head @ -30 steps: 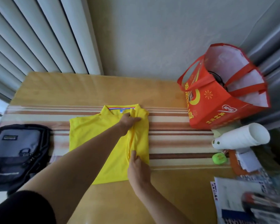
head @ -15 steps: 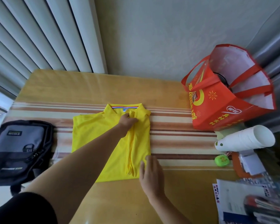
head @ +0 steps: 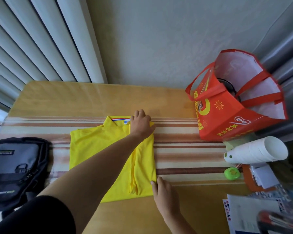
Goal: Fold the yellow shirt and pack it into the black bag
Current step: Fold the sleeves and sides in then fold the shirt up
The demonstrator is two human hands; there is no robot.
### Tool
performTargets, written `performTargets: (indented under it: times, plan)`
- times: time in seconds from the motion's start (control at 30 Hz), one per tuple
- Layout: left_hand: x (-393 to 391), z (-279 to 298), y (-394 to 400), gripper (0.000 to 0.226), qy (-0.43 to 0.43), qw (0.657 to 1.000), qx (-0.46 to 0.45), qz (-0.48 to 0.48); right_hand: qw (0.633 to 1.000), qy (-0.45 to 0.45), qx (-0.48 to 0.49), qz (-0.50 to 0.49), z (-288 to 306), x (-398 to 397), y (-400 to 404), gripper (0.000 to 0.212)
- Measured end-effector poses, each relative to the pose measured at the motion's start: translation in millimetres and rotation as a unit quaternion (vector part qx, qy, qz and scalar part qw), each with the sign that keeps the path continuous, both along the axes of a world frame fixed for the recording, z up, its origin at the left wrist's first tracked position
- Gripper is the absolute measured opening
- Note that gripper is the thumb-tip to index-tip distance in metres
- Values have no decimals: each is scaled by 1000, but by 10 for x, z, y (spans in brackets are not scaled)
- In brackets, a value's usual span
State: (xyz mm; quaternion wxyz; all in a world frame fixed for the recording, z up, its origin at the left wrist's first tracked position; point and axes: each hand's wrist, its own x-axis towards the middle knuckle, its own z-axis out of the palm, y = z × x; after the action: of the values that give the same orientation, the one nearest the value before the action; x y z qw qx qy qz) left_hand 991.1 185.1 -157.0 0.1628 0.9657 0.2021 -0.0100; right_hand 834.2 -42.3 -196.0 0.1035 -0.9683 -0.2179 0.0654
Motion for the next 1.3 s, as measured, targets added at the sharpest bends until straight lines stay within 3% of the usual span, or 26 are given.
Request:
performTargets:
  times: [0.13, 0.2, 0.3, 0.37, 0.47, 0.53, 0.6, 0.7, 0.8, 0.97, 1.07, 1.13, 1.23, 1.3]
  plan:
    - [189, -59, -38, 33, 79, 997, 5, 7, 999, -32, -1, 27, -7, 4, -34, 37]
    - [277, -39, -49, 28, 71, 990, -95, 72, 998, -46, 0, 34, -27, -6, -60, 36]
    - [373, -50, -23, 32, 29, 945, -256, 199, 998, -51, 13, 15, -49, -53, -117, 35]
    - [375, -92, 4, 32, 42, 944, -278, 175, 999, -44, 11, 0, -63, -87, -132, 36]
    - [296, -119, -31, 38, 43, 979, -177, 94, 1000, -15, -9, -16, -33, -92, -106, 31]
    - [156, -83, -86, 36, -31, 996, -68, 44, 999, -15, -26, -16, 4, -25, -72, 29]
    - [-70, -86, -144, 27, -96, 994, 2, -47, 999, -36, -17, 9, 60, 77, -15, 27]
    - [-462, -244, -181, 22, -91, 973, 64, -205, 994, -56, 26, 92, 86, 207, 106, 21]
    - [-719, -388, -131, 32, -48, 970, 62, -228, 987, -40, 45, 152, 55, 271, 170, 19]
    - [-865, -291, -75, 41, -11, 974, 18, -227, 990, -17, 41, 133, 78, 350, 251, 12]
    - [-1212, -171, 67, 39, -36, 987, -7, -159, 992, -21, 33, 117, 167, 402, 443, 13]
    - [-1610, -153, 234, 41, -51, 997, -27, -42, 991, -18, 37, 126, 226, 403, 662, 9]
    - [-2295, -227, 537, 42, -39, 989, -52, 136, 985, 23, 60, 162, 298, 358, 1124, 6]
    - [-2646, -248, 706, 39, -28, 979, -78, 189, 976, 77, 71, 193, 350, 299, 1461, 7]
